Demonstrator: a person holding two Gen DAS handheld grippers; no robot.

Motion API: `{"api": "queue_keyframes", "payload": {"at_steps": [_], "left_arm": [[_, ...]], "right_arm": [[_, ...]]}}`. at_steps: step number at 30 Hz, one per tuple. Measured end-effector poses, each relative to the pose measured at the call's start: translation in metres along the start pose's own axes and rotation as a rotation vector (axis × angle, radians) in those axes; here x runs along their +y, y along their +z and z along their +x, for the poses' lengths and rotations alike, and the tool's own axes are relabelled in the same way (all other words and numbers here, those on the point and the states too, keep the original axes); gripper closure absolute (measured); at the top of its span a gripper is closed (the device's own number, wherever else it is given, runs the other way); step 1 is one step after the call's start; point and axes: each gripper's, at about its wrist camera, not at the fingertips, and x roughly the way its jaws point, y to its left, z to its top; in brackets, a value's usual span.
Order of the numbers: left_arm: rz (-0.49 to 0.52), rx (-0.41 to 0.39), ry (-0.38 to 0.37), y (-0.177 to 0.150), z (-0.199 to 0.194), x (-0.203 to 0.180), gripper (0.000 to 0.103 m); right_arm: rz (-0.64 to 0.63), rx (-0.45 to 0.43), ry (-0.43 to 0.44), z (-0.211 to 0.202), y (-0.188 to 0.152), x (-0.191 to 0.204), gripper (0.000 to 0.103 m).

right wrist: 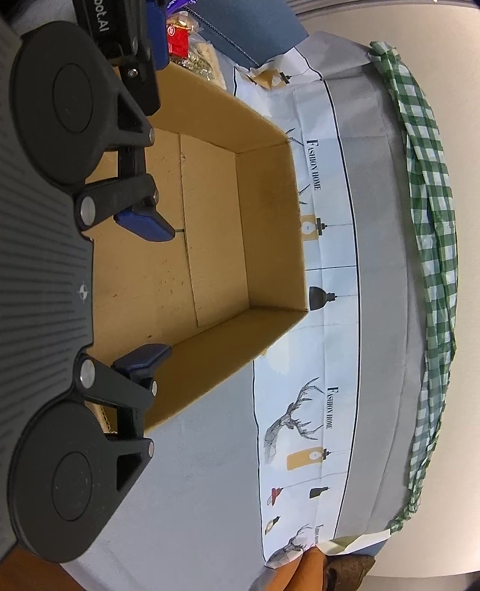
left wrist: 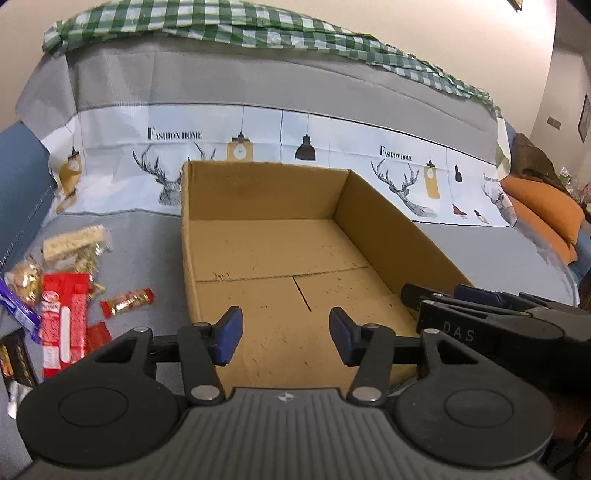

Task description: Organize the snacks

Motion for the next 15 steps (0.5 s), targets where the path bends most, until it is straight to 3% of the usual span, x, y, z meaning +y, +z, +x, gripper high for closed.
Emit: {"api": "queue_keyframes", "payload": {"at_steps": [4,12,15], "left_arm": [[0.010,0.011,0.008,-0.0009,0.0021,-0.0018,0.047],[0.048,-0.042,0.015,-0.0042,-0.0002,-0.0077,0.065],[0.059,-0.037,0.022,-0.0049,0.0010,-0.0075,0.068]], "right_arm": [[-0.005,-0.002,-0.003,0.0006,0.0005,0.0023,0.039],[-0.010,0.008,0.010,0.0006,-0.0002,0.0024,0.036],[-0.020,0.005,0.008,-0.0002,0.0000,0.0016,0.037]]}}
